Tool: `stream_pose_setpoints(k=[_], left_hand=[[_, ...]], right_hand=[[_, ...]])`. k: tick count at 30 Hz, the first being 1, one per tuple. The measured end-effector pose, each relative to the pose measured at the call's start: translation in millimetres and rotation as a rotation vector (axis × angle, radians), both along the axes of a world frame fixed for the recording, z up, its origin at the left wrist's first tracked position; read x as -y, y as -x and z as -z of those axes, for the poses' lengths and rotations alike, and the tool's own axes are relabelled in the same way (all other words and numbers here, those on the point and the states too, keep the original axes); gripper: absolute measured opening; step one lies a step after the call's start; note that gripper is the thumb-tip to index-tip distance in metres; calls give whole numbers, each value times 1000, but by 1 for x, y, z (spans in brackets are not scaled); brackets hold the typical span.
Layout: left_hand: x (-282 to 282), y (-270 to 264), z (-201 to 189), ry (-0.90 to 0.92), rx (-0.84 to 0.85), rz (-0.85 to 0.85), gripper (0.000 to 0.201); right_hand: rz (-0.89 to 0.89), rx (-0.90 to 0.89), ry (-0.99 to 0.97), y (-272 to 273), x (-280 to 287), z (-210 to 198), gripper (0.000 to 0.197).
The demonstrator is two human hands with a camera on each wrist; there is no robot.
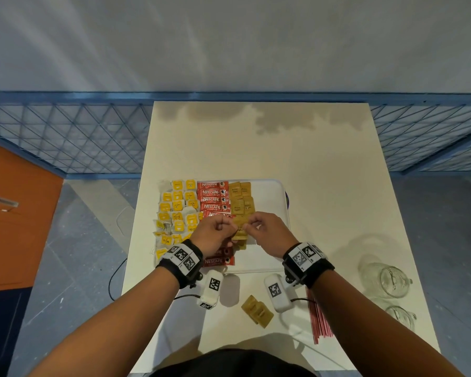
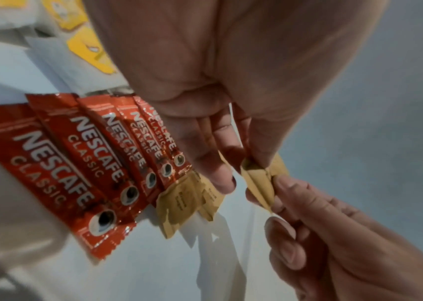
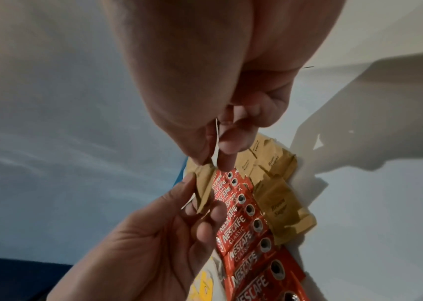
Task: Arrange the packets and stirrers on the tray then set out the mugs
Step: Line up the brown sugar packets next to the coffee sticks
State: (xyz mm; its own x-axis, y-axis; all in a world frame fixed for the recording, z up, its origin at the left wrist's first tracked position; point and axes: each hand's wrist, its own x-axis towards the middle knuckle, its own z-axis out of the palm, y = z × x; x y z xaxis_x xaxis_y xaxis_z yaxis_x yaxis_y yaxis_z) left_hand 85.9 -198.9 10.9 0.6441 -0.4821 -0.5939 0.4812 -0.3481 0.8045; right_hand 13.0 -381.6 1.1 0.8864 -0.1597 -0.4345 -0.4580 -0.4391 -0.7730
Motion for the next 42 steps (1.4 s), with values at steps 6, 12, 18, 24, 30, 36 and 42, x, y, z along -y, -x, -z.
stream_pose_setpoints(k=[6,12,18,24,30,36,42], left_hand=[[9,-4,10,-314,372,146,8],[17,-3,18,-587,558,489,13],[29,1,16,-628,630,688,15],[31,2,15,-681,651,737,11],[29,5,14,-662,663,692,12],[18,17,9,-569,683,644,9],[-2,43,7,-425,697,833,22]], right_hand=[[232,-15,86,-6,15,3,12],[107,-192,178,-3,19,13,9],[75,-264,292,2,9,29,15],[66,-263,352,4,5,34,13],[94,-243,345,6,5,36,14],[50,-106,258,22,6,21,17],[-172,-49,225,69,5,3,16]])
